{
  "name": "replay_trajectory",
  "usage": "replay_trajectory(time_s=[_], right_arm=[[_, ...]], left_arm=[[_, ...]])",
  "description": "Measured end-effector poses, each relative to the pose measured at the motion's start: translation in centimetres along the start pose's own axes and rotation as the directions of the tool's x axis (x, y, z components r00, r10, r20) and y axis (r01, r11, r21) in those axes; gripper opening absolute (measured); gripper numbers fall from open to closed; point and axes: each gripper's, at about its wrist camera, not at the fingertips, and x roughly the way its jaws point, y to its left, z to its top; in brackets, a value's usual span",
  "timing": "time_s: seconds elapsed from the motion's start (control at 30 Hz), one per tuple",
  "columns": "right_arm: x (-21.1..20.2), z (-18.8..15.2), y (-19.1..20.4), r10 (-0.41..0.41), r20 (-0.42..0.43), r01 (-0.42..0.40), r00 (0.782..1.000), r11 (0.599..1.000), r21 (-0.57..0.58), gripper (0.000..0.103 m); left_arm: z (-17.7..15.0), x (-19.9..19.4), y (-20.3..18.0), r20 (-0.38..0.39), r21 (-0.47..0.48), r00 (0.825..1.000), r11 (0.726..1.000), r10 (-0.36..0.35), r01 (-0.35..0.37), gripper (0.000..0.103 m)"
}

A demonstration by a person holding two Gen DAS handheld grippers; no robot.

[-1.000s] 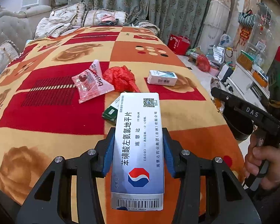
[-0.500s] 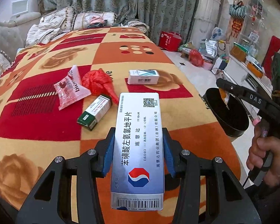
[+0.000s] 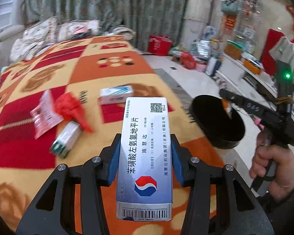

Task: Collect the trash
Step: 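Carry the medicine box and sachet strip toward the black bin with both tools, then open both tools over the black bin to drop the box and sachet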

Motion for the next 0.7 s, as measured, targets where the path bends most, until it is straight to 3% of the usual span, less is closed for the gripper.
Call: replay_trajectory(time_s=[0.27,0.43,0.7], right_arm=[[-0.6,-0.1,-3.9,-0.093,-0.03,0.094,0.995,0.995,0.04,0.018],[0.9,0.2,-8.0,-0.118,-0.081,0.129,0.99,0.982,0.14,0.018],[1.8,0.1,-10.6,-0.133,-0.115,0.155,0.984,0.965,0.213,0.018]], left_arm=[[2.7,3.3,-5.9,-0.024,0.129,0.991,0.983,-0.131,0.133,0.045],[4.4,6.7,-9.4,-0.07,0.16,0.981,0.968,-0.184,0.193,0.045],[5.8,11.8,-13.0,-0.13,0.203,0.973,0.955,-0.191,0.214,0.048]])
